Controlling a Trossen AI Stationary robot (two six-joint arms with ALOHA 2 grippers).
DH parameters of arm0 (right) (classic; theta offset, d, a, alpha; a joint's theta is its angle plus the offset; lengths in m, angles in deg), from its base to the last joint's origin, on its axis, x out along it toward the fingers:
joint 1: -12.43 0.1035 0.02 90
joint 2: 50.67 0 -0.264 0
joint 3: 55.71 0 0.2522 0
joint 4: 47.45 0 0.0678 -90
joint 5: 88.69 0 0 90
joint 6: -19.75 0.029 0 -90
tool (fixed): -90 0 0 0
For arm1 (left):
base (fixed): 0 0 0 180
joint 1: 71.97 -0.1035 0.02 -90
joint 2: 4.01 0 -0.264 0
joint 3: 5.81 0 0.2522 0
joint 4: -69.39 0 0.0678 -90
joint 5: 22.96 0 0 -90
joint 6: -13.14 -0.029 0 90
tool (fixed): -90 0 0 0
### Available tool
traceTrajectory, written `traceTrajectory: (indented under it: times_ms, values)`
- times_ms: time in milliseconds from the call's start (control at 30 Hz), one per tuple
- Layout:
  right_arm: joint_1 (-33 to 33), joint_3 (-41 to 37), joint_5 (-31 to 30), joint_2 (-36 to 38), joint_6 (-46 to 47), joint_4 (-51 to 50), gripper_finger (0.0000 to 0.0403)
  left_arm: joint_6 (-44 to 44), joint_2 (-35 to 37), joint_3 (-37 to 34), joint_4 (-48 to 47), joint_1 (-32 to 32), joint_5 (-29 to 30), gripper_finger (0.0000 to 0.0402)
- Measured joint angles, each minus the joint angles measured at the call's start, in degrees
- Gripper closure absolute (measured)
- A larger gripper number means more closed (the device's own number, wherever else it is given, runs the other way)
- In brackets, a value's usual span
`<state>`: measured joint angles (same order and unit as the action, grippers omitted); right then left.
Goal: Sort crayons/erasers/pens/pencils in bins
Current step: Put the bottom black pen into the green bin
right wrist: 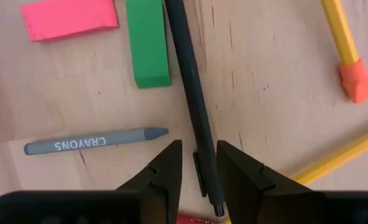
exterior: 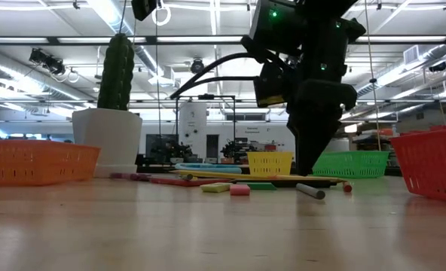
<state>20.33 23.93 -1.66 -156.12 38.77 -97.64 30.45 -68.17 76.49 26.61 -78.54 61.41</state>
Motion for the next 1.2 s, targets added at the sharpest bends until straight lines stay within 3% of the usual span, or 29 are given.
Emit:
traceTrajectory:
  times_ms: [467,833,1200]
  values:
    - [0.0,-4.3,0.5,0.1,-1.2,3.9,0.0298,0.0,0.0,0.0,0.0,0.0,0.0,0.0385]
    - [-0.3,-4.6,0.5,0.2,-1.1,5.8,0.0349,0.1,0.0,0.0,0.0,0.0,0.0,0.0381]
    - [-2.3,-3.5,2.9,0.0,-1.0,4.7,0.0354,0.0,0.0,0.0,0.0,0.0,0.0,0.0384]
